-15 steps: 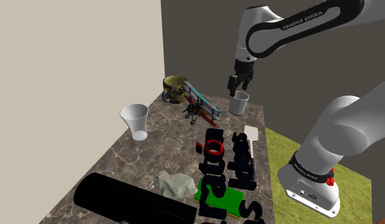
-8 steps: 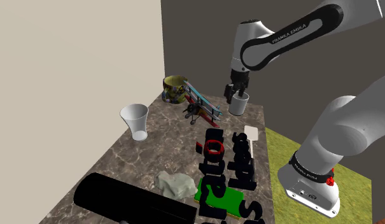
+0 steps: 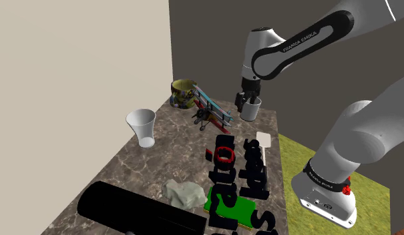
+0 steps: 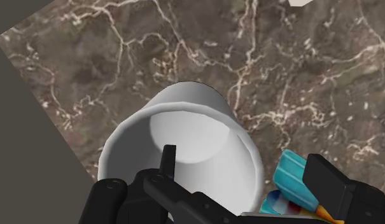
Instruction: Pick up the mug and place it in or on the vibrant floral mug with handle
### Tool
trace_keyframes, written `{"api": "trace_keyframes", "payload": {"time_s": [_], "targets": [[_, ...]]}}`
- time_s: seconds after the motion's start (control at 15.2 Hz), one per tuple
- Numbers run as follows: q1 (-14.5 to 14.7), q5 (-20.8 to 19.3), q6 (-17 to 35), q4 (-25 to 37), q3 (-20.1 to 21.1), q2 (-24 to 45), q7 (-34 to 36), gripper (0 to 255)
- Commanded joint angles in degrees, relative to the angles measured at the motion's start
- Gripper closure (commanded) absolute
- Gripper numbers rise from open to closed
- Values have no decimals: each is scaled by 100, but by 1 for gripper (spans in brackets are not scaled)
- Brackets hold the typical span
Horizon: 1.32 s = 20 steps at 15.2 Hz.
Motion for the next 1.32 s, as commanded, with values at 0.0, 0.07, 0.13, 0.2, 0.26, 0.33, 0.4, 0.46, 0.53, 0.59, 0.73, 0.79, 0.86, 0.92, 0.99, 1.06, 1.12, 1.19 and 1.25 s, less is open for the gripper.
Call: {"api": "trace_keyframes", "payload": {"time_s": [0.0, 0.07, 0.13, 0.2, 0.26, 0.33, 0.4, 0.46, 0.53, 0.59, 0.73, 0.79, 0.86, 0.92, 0.99, 1.06, 1.12, 1.19, 1.25], "targets": [[0, 0, 2, -1, 0, 1, 0, 0], [0, 0, 1, 0, 0, 1, 0, 0], [0, 0, 1, 0, 0, 1, 0, 255], [0, 0, 1, 0, 0, 1, 0, 255], [0, 0, 1, 0, 0, 1, 0, 255], [0, 0, 1, 0, 0, 1, 0, 255], [0, 0, 1, 0, 0, 1, 0, 255], [0, 0, 1, 0, 0, 1, 0, 255], [0, 0, 1, -1, 0, 0, 0, 255], [0, 0, 1, -1, 0, 0, 0, 255], [0, 0, 2, -1, 0, 1, 0, 255], [2, 6, -94, 36, 3, -59, -7, 255], [3, 12, -188, 74, 7, -115, -13, 255], [5, 18, -283, 114, 11, -170, -19, 255], [7, 23, -377, 155, 15, -223, -25, 255], [9, 29, -470, 197, 19, -274, -31, 255], [11, 35, -563, 241, 24, -323, -37, 255], [12, 41, -655, 286, 28, -371, -43, 255], [14, 46, -746, 332, 32, -416, -49, 255]]}}
